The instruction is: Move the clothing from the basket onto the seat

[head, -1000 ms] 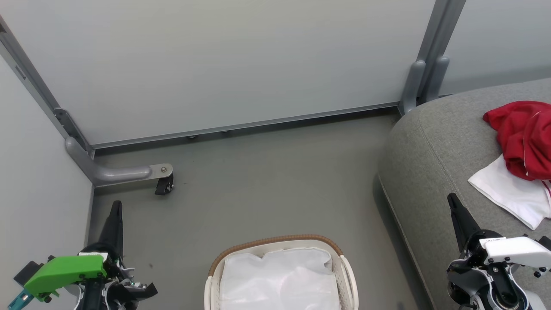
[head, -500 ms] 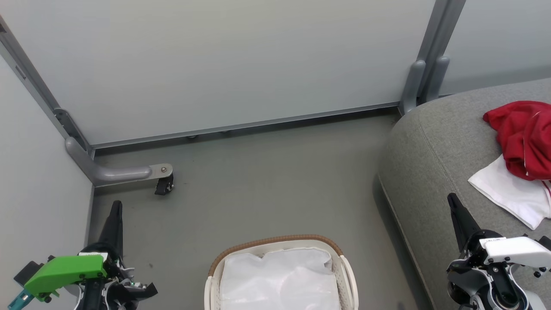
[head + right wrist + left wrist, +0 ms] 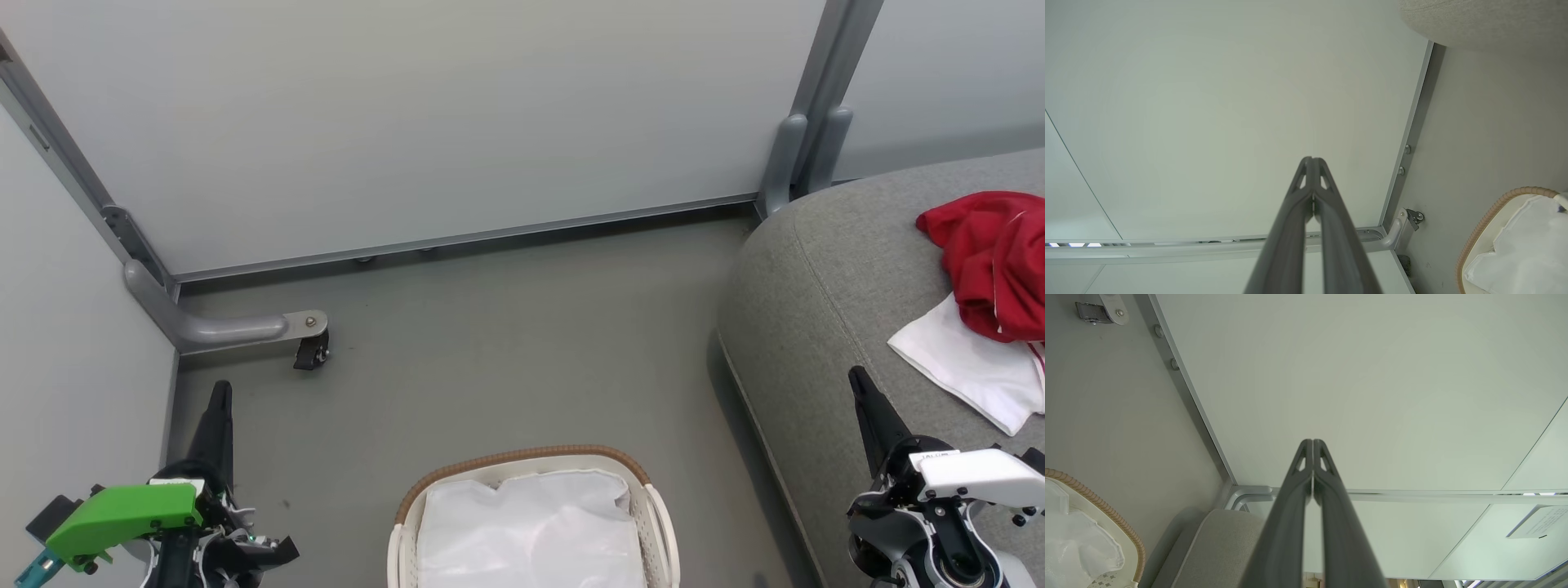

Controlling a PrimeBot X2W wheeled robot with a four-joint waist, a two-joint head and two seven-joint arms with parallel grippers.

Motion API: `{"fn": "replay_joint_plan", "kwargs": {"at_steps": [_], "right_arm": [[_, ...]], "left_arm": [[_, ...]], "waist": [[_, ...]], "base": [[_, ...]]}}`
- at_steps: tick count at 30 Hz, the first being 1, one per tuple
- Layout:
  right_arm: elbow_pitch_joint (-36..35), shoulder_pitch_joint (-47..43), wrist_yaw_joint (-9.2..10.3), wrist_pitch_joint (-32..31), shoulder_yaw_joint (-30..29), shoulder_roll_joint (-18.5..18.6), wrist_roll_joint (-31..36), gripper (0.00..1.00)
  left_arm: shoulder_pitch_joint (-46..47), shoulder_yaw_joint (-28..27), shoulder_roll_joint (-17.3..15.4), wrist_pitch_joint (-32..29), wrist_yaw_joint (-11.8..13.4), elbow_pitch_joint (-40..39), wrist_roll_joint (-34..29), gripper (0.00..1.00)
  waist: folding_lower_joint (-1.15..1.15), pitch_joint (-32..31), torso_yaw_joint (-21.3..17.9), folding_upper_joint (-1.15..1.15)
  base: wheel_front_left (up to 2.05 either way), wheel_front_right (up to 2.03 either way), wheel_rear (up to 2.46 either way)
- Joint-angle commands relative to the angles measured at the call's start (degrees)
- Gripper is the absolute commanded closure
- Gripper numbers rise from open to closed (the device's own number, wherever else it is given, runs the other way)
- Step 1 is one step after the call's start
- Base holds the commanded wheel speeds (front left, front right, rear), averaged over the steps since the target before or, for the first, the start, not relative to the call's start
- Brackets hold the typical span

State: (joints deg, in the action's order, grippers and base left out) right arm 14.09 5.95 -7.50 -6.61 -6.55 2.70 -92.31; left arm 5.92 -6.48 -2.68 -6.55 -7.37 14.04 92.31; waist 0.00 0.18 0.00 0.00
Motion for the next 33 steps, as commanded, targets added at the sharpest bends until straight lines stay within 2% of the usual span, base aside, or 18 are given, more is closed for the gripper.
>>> {"fn": "replay_joint_plan", "kwargs": {"at_steps": [1,33], "right_arm": [[-0.2,0.49,0.02,-0.07,-0.08,0.34,-0.18,1.0],[-0.2,0.49,0.02,-0.06,-0.07,0.34,-0.19,1.0]], "left_arm": [[0.67,-0.13,-0.38,-0.18,-0.21,-0.06,0.19,1.0],[0.67,-0.12,-0.38,-0.18,-0.22,-0.07,0.19,1.0]], "waist": [[0.0,0.0,0.0,0.0],[0.0,0.0,0.0,0.0]], "base": [[0.0,0.0,0.0],[0.0,0.0,0.0]]}}
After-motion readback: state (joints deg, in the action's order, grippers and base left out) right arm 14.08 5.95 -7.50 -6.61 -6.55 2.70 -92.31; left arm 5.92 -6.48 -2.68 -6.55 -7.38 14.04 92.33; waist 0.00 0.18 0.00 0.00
